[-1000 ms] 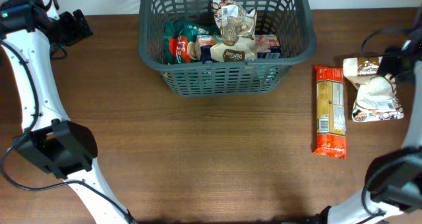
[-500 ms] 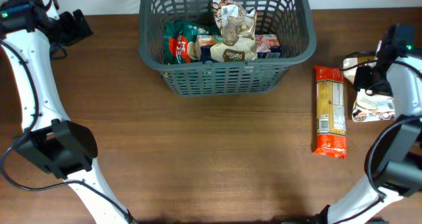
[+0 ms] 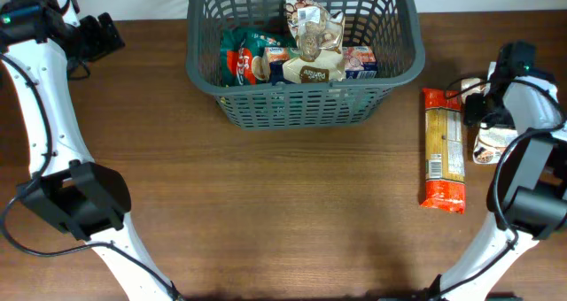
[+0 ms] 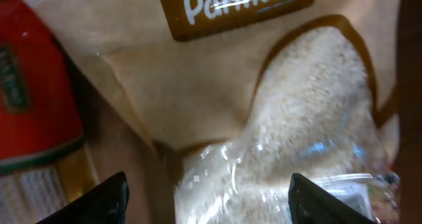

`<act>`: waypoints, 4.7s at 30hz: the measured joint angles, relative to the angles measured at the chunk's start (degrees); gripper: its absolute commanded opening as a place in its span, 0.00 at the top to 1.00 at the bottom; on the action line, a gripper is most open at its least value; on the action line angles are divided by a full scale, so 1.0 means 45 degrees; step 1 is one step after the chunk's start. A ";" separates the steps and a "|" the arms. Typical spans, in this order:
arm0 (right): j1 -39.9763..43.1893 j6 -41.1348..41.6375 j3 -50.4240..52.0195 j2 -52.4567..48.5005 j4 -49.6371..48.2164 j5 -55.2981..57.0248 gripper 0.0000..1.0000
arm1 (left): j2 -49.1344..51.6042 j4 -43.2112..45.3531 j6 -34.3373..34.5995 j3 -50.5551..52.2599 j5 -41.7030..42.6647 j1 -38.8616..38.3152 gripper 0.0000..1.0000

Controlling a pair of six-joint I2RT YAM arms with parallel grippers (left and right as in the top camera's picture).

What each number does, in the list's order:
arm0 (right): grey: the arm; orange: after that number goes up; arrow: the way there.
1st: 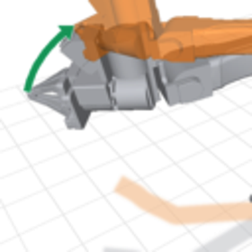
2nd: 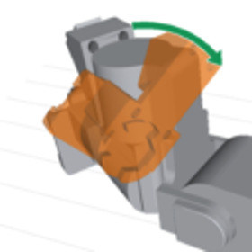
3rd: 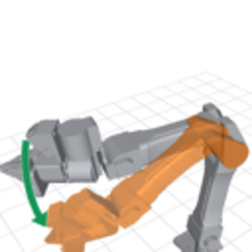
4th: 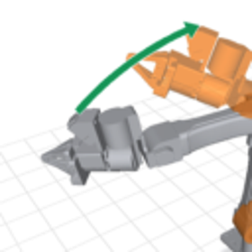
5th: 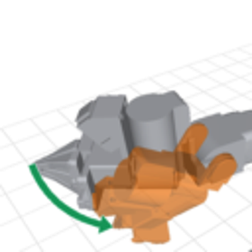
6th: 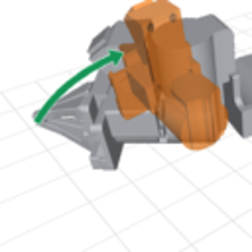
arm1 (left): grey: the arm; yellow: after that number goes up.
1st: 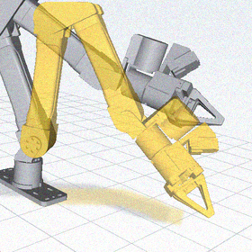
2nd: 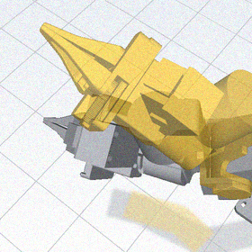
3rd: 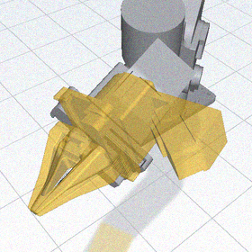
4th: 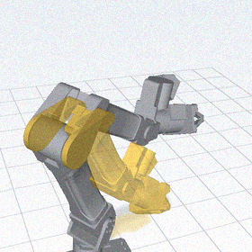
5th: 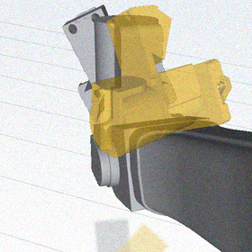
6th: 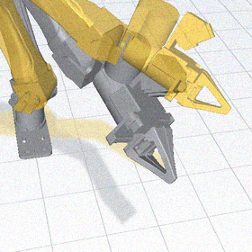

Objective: Pack container
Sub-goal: 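Move right gripper back to the Pantree rice bag and grasp it, then carry the rice bag with right gripper and release it into basket, then move right gripper to the spaghetti pack and grasp it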

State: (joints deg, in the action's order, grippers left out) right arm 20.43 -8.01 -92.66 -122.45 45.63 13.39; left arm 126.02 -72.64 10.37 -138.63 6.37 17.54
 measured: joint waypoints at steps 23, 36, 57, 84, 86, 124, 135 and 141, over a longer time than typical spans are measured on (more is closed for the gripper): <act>-0.0039 0.1127 -0.0277 -0.0636 0.0869 0.0442 0.96 | 0.0000 0.0000 0.0005 0.0000 0.0000 0.0000 0.01; -0.0058 0.2200 -0.3973 0.0223 0.4308 -0.1326 0.96 | 0.0000 0.0000 0.0005 0.0000 0.0000 0.0005 0.01; -0.7048 0.1350 -1.1934 0.5105 0.5867 -0.3721 0.96 | 0.0000 0.0005 0.0005 0.0000 0.0000 0.0000 0.01; -1.0040 -0.4265 -1.1808 -0.1030 0.3823 -0.5697 0.96 | 0.0000 0.0000 0.0005 0.0000 0.0000 0.0000 0.01; -1.0229 -0.4265 -1.1808 -0.1117 0.3594 -0.5770 0.96 | 0.0000 0.0000 0.0005 0.0000 0.0000 0.0005 0.01; -0.8072 -0.1783 -0.9874 0.5746 0.5668 0.2934 0.47 | 0.0000 0.0000 0.0005 0.0000 0.0000 0.0005 0.01; -0.2312 -0.0053 0.0675 0.9933 0.2851 0.0359 0.35 | 0.0000 0.0000 0.0005 0.0000 -0.0010 0.0000 0.01; -0.1175 0.0437 0.3672 1.0059 0.2900 -0.1496 0.27 | 0.0000 0.0000 0.0005 0.0000 0.0000 0.0000 0.01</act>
State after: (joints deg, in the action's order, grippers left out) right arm 15.14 -6.04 -76.14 -77.19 58.67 6.66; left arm 126.02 -72.64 10.39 -138.63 6.37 17.54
